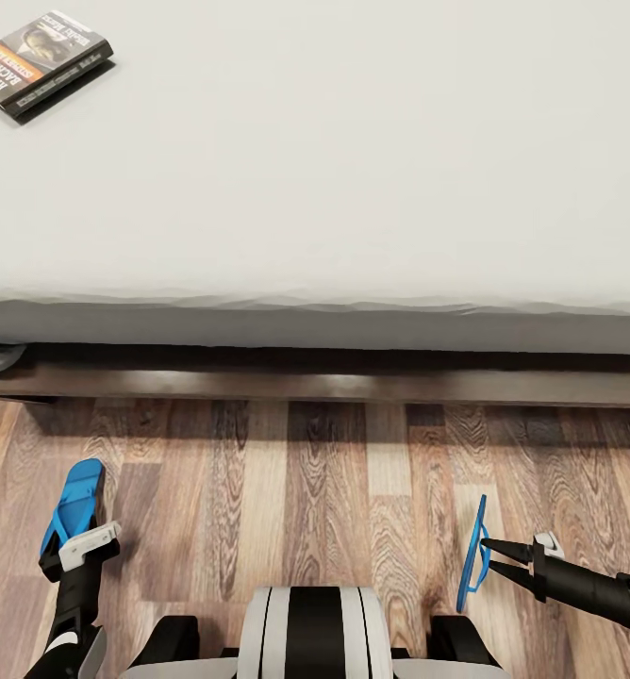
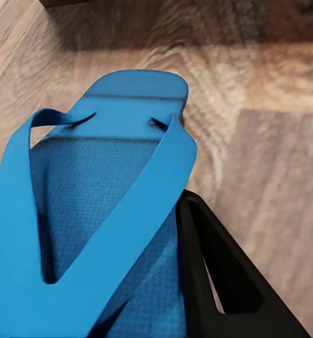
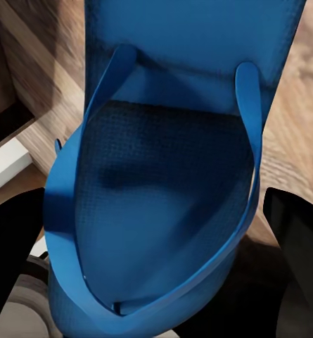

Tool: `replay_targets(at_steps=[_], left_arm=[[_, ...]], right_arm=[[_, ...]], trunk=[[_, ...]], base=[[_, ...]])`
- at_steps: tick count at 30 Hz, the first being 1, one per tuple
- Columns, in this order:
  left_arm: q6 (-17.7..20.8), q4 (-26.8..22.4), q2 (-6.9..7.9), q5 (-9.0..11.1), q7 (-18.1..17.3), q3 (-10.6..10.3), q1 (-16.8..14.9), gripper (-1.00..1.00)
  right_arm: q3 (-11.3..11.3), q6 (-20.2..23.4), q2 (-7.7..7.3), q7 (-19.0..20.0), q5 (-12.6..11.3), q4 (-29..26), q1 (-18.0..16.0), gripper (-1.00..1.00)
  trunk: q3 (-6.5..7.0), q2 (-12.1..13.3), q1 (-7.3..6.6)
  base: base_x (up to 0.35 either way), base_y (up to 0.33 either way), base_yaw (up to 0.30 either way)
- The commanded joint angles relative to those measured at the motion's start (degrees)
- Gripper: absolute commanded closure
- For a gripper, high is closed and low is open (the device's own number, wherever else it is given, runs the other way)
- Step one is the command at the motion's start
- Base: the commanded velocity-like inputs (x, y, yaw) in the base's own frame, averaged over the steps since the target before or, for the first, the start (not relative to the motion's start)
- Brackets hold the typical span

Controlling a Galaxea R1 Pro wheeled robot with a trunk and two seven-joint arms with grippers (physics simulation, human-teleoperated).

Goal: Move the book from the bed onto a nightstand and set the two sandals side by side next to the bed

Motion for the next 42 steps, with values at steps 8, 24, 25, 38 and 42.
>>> replay_targets(at_steps=[8,24,25,38,42], left_arm=[[-0.22,0.05,-0.02,-0.76,0.42,0.28,-0.03,1.0],[-0.22,0.05,-0.02,-0.76,0.42,0.28,-0.04,1.0],[-0.22,0.05,-0.02,-0.76,0.42,0.28,-0.03,1.0],[-0.22,0.05,-0.04,-0.76,0.42,0.28,-0.04,1.0],[-0.23,0.05,-0.03,-0.76,0.42,0.28,-0.03,1.0]], right_arm=[[-0.01,0.46,0.02,0.05,-0.17,0.01,-0.01,1.0],[-0.01,0.42,-0.03,0.07,-0.17,0.01,-0.01,1.0],[-0.01,0.42,-0.02,0.09,-0.17,0.01,-0.01,1.0],[-0.01,0.43,0.0,0.11,-0.17,0.01,-0.01,1.0],[-0.01,0.45,0.01,0.11,-0.17,0.01,-0.01,1.0]], trunk=[[-0.02,-0.01,-0.01],[-0.69,-0.05,0.07],[-0.69,-0.05,0.07],[-1.57,-0.1,0.17],[-1.57,-0.1,0.17]], base=[[0.0,0.0,0.0],[0.0,0.0,0.0],[0.0,0.0,0.0],[0.0,0.0,0.0],[0.0,0.0,0.0]])
